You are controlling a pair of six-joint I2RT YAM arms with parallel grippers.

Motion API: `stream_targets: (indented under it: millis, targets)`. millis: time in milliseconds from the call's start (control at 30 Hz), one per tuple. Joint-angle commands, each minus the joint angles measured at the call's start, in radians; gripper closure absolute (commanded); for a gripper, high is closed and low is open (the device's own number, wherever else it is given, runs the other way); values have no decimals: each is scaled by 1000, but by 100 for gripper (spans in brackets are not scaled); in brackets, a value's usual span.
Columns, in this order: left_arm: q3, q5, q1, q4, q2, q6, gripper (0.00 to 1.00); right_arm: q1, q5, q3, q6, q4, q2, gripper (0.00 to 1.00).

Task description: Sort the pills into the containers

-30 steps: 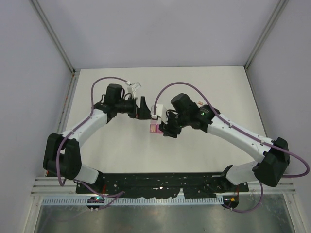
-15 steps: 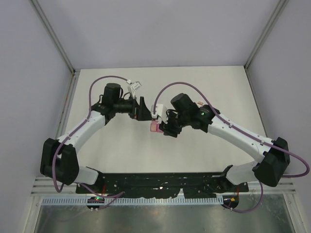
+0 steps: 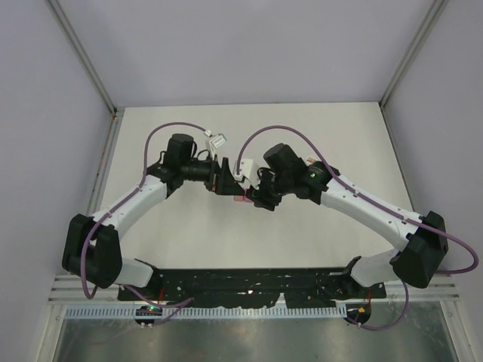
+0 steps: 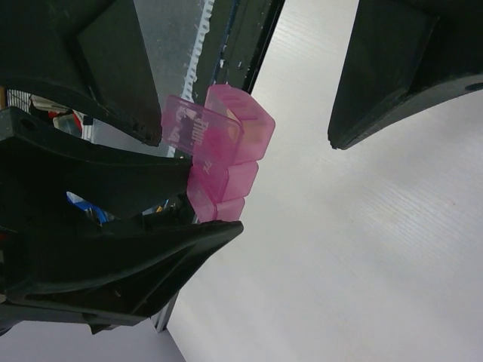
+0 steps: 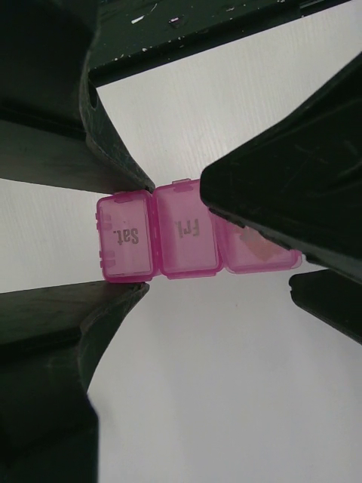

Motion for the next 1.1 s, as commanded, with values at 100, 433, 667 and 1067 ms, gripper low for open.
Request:
stream_targets:
  millis: [100, 433, 667, 1067]
  targets:
    - [-5, 46, -24, 22, -15, 35, 11, 6, 31, 57, 14, 32, 1, 87]
    - [-10, 78, -26, 38, -9, 37, 3, 6, 34, 38, 11, 38, -4, 87]
    - [-39, 97, -7, 93, -56, -1, 0, 6, 41, 23, 9, 46, -16, 87]
    - [-33, 112, 46, 177, -55, -130, 0, 6, 38, -8, 6, 58, -41, 87]
